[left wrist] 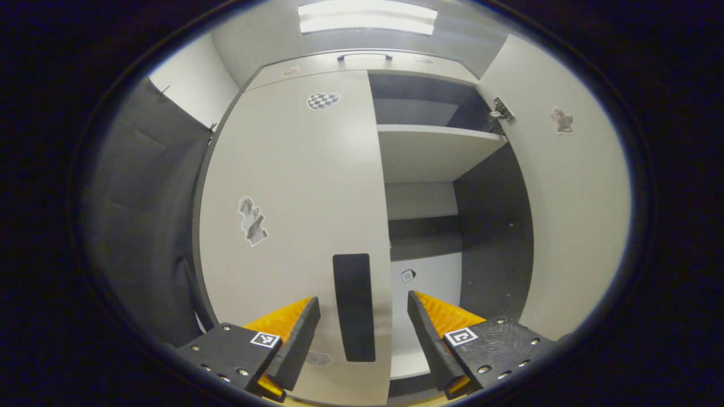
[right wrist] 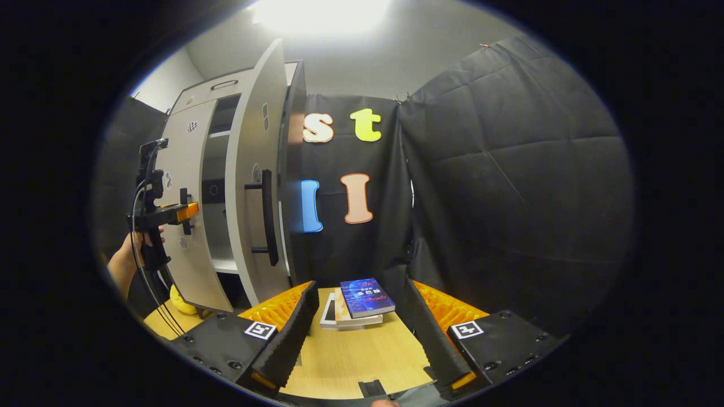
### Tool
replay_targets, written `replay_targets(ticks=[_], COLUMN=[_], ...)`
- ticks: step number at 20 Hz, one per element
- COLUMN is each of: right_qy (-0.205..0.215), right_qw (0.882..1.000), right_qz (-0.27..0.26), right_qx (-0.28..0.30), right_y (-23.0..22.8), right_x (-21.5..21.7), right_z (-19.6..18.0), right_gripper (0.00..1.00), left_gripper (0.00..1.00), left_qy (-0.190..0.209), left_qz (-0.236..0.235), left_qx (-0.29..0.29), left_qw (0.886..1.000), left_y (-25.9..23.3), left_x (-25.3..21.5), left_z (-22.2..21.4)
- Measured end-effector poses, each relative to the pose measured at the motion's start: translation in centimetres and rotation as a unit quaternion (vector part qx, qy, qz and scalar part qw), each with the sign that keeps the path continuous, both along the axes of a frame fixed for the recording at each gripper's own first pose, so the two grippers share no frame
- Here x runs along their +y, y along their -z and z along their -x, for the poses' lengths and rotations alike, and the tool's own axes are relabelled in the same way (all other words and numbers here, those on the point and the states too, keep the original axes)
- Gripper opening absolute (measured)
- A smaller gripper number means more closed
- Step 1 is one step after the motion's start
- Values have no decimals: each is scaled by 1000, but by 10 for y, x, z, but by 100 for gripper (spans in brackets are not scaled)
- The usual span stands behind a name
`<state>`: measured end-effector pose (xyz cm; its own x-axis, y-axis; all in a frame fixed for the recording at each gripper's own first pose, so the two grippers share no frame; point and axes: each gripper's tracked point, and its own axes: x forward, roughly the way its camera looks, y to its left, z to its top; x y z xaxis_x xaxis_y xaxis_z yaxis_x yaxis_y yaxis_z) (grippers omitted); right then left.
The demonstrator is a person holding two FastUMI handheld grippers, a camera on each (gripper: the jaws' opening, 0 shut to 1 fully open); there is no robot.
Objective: Open the right door of the double-door shoe cabinet with the right hand, and open the left door with the left hand.
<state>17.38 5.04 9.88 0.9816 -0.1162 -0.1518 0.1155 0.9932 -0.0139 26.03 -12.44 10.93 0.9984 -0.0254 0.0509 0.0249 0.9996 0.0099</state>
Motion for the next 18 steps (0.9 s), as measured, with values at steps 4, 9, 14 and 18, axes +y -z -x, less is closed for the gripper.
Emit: replay_targets(ticks=[4,9,14,18], right_qy=[6,5,-3,-12], right_qw=[1000,1000,1000,1000], right_qz=[4,3,3,13], right_qx=[-10,-10,-14,-20], right_y=[-1,-1,-2,-6], right_x=[-5,-7,-6,-1], right_z=[6,7,9,9], right_gripper=[94,94,94,94], left_gripper=[72,53,24,20], left_qy=[1,7,17,30], left_qz=[2,1,19,33], left_qx=[31,32,46,44], left_qw=[1000,999,999,998], left_y=[17,21,24,24], left_x=[-2,-10,0,3], left_z=[-14,-16,-13,-7])
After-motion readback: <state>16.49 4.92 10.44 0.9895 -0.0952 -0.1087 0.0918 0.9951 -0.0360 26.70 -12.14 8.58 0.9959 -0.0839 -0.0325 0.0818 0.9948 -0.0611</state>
